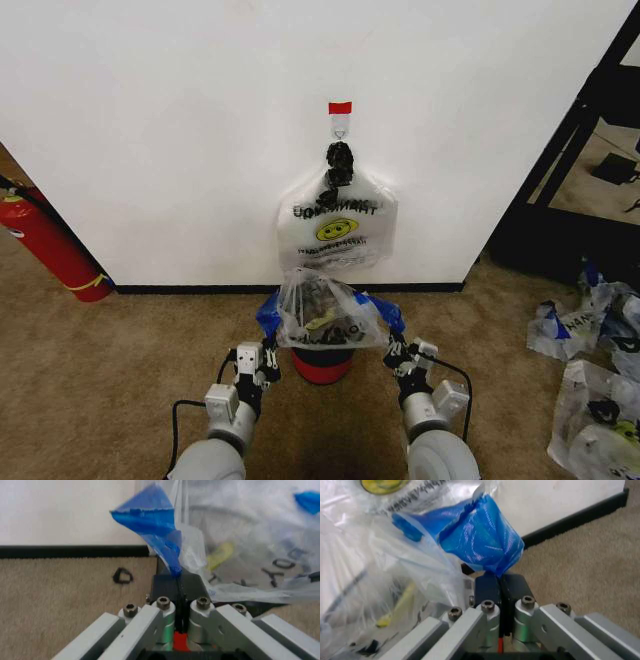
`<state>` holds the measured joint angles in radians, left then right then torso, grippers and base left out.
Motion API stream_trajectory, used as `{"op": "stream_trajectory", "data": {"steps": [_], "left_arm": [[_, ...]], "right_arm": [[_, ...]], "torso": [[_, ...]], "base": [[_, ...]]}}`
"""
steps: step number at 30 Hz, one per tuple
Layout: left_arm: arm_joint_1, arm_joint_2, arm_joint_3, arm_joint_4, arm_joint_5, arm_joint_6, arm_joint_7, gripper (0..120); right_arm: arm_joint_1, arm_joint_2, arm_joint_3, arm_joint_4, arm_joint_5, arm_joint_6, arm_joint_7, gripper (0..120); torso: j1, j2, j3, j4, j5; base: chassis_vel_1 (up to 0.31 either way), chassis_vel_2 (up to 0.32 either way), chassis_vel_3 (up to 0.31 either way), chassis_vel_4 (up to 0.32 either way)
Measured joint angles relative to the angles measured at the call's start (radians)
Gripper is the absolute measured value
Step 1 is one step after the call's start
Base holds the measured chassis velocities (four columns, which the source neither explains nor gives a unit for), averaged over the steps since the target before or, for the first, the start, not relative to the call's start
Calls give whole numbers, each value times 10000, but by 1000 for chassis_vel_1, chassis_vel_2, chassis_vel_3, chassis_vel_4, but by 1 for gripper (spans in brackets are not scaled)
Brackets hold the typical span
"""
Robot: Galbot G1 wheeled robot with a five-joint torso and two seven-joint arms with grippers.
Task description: Pick up the garbage bag from the wall and place it over the trash bin.
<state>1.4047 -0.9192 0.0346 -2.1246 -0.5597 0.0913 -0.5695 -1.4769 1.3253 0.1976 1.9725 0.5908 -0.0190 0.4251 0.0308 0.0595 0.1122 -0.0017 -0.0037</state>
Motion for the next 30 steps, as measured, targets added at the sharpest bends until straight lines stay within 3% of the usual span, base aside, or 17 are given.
{"op": "stream_trajectory", "data": {"steps": [10, 16, 30], "left_arm": [[544, 124, -101, -99, -19, 87, -39, 0], [-72, -215, 466, 824, -46, 111, -27, 0], [-1153, -477, 707, 1650, -685, 495, -105, 0]], "right_arm": [[-23, -10, -114, -212, -116, -429, 202, 0], [815, 218, -25, -1350, 291, -643, 398, 0], [2093, 717, 42, -2852, 564, -697, 455, 0]], "torso": [[-1, 0, 0, 0, 3], [1, 0, 1, 0, -1], [1, 0, 2, 1, 1]], "base": [[0, 0, 0, 0], [0, 0, 0, 0], [0, 0, 0, 0]]}}
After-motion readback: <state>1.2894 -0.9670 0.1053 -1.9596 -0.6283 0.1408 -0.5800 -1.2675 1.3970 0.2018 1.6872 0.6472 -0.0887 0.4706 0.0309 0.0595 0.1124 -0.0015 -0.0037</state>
